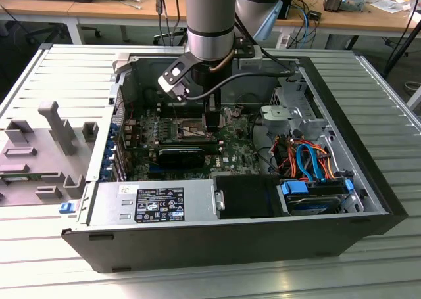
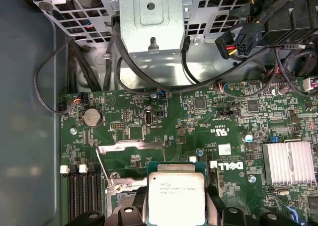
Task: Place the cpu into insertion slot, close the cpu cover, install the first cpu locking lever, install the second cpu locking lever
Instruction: 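Place the cpu into insertion slot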
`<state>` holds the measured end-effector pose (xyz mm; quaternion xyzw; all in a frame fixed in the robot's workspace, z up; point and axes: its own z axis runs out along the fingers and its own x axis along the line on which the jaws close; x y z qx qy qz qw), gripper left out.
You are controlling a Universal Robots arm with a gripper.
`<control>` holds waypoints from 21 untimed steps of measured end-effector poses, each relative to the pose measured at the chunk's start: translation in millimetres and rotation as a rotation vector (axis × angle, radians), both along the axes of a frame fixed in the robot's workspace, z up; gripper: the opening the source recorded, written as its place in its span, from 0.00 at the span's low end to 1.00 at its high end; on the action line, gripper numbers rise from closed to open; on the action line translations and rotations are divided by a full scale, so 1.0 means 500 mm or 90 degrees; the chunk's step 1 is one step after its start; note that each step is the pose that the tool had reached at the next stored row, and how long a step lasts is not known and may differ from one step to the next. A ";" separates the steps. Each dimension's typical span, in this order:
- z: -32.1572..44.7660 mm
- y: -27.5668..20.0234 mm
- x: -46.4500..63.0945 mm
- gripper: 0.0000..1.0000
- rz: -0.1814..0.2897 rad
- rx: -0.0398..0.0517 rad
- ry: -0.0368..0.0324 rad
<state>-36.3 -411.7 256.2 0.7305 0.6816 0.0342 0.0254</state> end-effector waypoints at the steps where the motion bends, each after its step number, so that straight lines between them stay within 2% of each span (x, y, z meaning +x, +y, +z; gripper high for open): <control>1: 0.000 0.0000 0.000 0.55 -0.001 0.0000 0.0000; 21: 0.000 0.0000 0.000 0.55 -0.030 0.0000 0.0000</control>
